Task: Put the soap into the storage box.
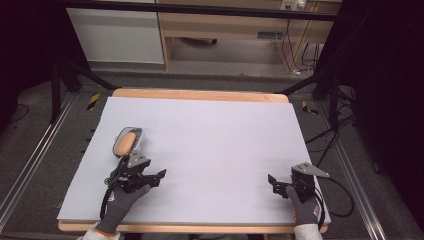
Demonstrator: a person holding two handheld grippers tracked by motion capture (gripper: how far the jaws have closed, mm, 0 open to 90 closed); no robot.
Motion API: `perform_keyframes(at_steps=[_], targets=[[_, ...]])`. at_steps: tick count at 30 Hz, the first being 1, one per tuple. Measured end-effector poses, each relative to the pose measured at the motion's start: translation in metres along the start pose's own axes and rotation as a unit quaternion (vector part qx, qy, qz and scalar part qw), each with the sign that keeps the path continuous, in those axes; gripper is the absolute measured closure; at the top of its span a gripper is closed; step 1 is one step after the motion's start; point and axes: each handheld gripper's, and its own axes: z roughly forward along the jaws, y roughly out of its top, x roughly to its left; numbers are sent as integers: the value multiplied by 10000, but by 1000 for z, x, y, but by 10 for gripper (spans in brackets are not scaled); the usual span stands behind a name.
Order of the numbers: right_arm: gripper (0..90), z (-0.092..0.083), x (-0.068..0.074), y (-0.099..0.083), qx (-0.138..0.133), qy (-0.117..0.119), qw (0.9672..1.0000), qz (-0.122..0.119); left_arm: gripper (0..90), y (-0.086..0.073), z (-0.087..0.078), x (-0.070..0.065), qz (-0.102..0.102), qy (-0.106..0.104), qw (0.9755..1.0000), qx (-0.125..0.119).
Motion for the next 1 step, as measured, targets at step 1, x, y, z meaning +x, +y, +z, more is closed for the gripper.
perform_keyframes(at_steps=[1], targets=[[50,0,0,0,0,0,10000,0,289,0,0,0,0,0,10000,0]])
